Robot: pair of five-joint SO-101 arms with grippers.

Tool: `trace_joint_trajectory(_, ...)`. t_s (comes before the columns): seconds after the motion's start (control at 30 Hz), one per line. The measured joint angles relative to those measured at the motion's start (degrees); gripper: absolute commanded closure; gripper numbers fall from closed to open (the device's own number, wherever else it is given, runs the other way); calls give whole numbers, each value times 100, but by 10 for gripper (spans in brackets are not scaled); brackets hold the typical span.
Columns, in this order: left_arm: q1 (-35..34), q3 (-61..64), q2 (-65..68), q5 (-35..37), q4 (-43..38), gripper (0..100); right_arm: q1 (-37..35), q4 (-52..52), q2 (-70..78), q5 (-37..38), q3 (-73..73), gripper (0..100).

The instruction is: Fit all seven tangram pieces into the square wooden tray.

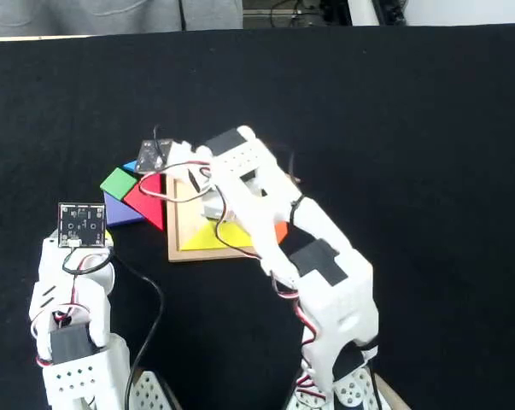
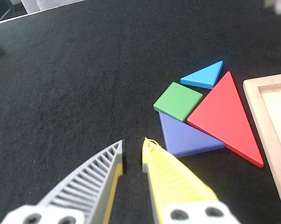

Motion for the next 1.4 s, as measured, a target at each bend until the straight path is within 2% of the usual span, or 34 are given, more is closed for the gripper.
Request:
trace_joint_trajectory(0.27, 0, 0, 0, 0, 0, 920, 914, 387, -1055, -123, -97, 986)
trace_joint_trajectory(0.37, 0, 0, 0, 0, 0, 920, 1345, 149, -1108, -695, 466, 961)
trace_joint_trajectory(0.5, 0, 0, 0, 0, 0, 920, 1565, -343, -1108, -1829, 1521, 825)
trace_joint_trajectory(0.6, 0, 0, 0, 0, 0, 920, 1556, -545, -1108, -2171, 1978, 822)
trace_joint_trajectory(1.0, 0, 0, 0, 0, 0, 920, 1565, -756, -1108, -2462, 2418, 835)
trace_joint_trajectory(1.2, 0, 0, 0, 0, 0, 920, 1996, -1231, -1204, -2462, 2778, 835)
trace_joint_trajectory(1.4, 0, 0, 0, 0, 0, 920, 2787, -1336, -1187, -2127, 2892, 835)
